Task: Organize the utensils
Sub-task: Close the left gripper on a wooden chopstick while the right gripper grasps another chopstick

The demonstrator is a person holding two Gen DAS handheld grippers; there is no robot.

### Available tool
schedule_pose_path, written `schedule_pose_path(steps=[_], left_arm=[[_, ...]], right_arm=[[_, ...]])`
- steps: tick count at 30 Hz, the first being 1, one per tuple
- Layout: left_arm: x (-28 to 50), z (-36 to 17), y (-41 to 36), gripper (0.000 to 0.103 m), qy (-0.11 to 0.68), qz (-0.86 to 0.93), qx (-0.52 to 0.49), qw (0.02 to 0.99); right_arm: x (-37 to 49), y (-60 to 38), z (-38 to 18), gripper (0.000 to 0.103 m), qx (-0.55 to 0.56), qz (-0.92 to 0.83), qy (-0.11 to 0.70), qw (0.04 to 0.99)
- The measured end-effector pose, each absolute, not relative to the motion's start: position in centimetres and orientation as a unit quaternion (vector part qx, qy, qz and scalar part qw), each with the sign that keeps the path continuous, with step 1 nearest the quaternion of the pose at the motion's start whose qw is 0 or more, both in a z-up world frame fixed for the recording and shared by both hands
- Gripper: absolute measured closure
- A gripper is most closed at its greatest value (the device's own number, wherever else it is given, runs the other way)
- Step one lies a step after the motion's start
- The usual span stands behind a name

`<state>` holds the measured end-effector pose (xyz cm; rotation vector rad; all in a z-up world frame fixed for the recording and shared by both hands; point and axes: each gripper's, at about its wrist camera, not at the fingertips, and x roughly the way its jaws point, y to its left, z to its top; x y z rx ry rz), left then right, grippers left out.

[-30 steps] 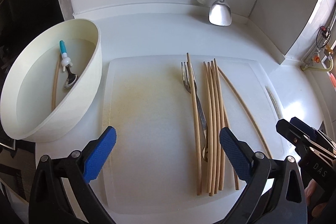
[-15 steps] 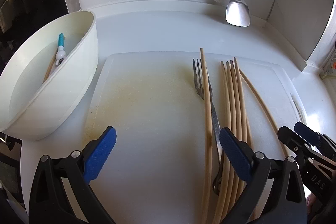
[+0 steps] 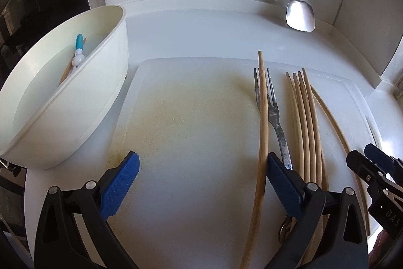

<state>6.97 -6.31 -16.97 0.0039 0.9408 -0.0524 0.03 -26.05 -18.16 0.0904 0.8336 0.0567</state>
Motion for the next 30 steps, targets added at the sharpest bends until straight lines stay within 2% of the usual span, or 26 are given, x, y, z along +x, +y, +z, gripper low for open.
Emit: schedule_pose_path(steps=[5,9,14,16,19,21,22,24,25,27,30], left_arm=[[7.2,-17.0,-6.7,0.005,0.443,-0.022,0.006,0.896],[7.0,-16.9,-6.8,0.009,0.438,-0.023,0.015,0.899],[6.3,-16.8,-6.7,0.018,0.430,-0.028,0.003,0.903],[6.0,-16.8,-6.9,0.024,0.426,-0.032,0.005,0.904],[5.8,-16.6,-7.1,0.035,0.426,-0.043,0.008,0.903],[5.7,-16.5,-7.3,0.048,0.426,-0.048,0.009,0.903],[5.6,-16.5,-7.3,0.053,0.425,-0.049,0.009,0.904],[5.5,-16.3,-7.5,0.071,0.426,-0.056,0.011,0.903],[5.5,-16.3,-7.5,0.074,0.428,-0.060,0.010,0.902],[5.6,-16.2,-7.4,0.095,0.431,-0.065,0.006,0.900],[5.7,-16.1,-6.8,0.095,0.438,-0.071,-0.017,0.896]], right_arm=[[0.3,-25.5,-18.3,0.046,0.015,0.022,0.398,0.917],[0.4,-25.0,-18.3,0.062,-0.015,0.010,0.395,0.919],[0.5,-24.4,-18.3,0.070,-0.033,0.016,0.393,0.919],[0.4,-23.9,-18.3,0.079,-0.043,0.021,0.391,0.919],[0.3,-23.5,-18.3,0.087,-0.049,0.027,0.390,0.919],[0.3,-23.4,-18.3,0.095,-0.045,0.031,0.391,0.919],[0.3,-23.4,-18.3,0.096,-0.046,0.030,0.391,0.919],[0.3,-23.4,-18.3,0.096,-0.043,0.030,0.390,0.919],[0.3,-23.5,-18.3,0.097,-0.038,0.031,0.389,0.920],[0.2,-23.7,-18.3,0.097,-0.026,0.032,0.390,0.920],[0.2,-24.0,-18.2,0.097,-0.009,0.036,0.392,0.919]])
